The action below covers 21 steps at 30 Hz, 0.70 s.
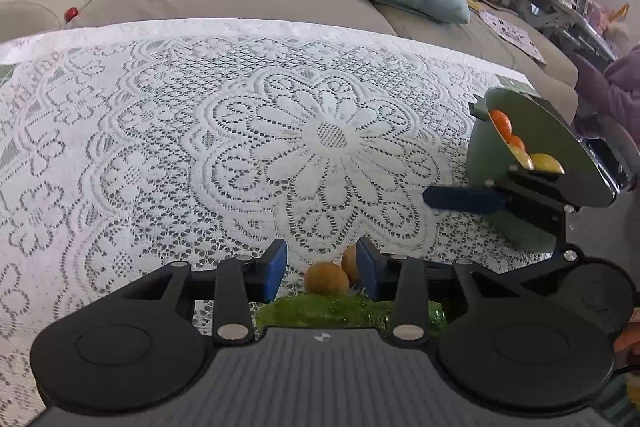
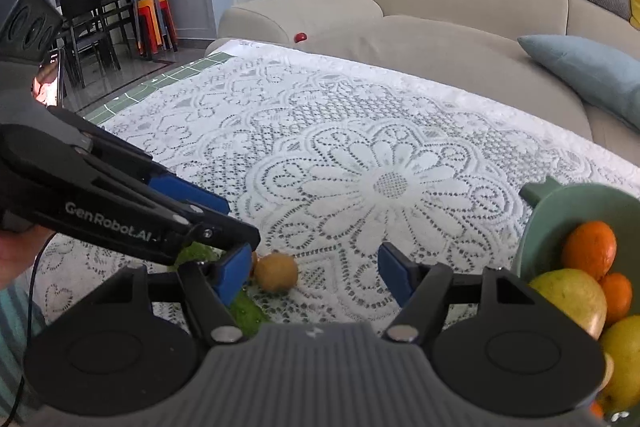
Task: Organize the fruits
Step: 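Grasp a small brown fruit with the left gripper while the right gripper grasps another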
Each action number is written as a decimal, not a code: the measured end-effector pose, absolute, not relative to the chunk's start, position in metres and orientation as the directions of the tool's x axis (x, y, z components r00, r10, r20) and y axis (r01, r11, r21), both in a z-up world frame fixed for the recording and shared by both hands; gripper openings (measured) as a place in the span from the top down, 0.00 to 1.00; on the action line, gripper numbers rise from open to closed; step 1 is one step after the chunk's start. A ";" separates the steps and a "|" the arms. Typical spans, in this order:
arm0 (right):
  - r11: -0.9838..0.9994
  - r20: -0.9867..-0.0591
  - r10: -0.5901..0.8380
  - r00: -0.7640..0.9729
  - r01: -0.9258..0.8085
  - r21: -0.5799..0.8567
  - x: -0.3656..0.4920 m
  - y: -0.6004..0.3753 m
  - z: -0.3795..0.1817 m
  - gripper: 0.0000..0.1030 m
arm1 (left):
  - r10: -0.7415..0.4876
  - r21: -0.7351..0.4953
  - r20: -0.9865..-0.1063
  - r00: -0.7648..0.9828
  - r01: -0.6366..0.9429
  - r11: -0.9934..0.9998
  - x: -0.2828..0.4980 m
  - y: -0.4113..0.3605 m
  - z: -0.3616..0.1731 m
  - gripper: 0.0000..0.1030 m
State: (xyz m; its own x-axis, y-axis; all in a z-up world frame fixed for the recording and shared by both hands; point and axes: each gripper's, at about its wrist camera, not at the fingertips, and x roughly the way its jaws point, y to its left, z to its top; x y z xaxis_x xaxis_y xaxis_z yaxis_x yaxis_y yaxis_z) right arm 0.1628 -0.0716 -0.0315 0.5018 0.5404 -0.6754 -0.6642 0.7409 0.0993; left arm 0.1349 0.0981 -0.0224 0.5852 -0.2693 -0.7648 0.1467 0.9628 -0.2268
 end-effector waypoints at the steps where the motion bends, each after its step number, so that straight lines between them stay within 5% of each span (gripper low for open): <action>1: 0.743 -0.676 0.546 0.495 -0.659 0.117 0.164 -0.074 -0.034 0.43 | -0.277 -0.239 -0.760 0.587 0.143 0.960 0.135 0.099 -0.023 0.55; 9: 0.747 -0.678 0.571 0.462 -0.635 0.197 0.166 -0.081 -0.041 0.45 | -0.333 -0.339 -0.730 0.596 0.107 0.935 0.128 0.112 -0.032 0.55; 21: 0.709 -0.682 0.641 0.352 -0.613 0.349 0.180 -0.078 -0.053 0.68 | -0.377 -0.417 -0.714 0.589 0.074 0.906 0.131 0.123 -0.039 0.65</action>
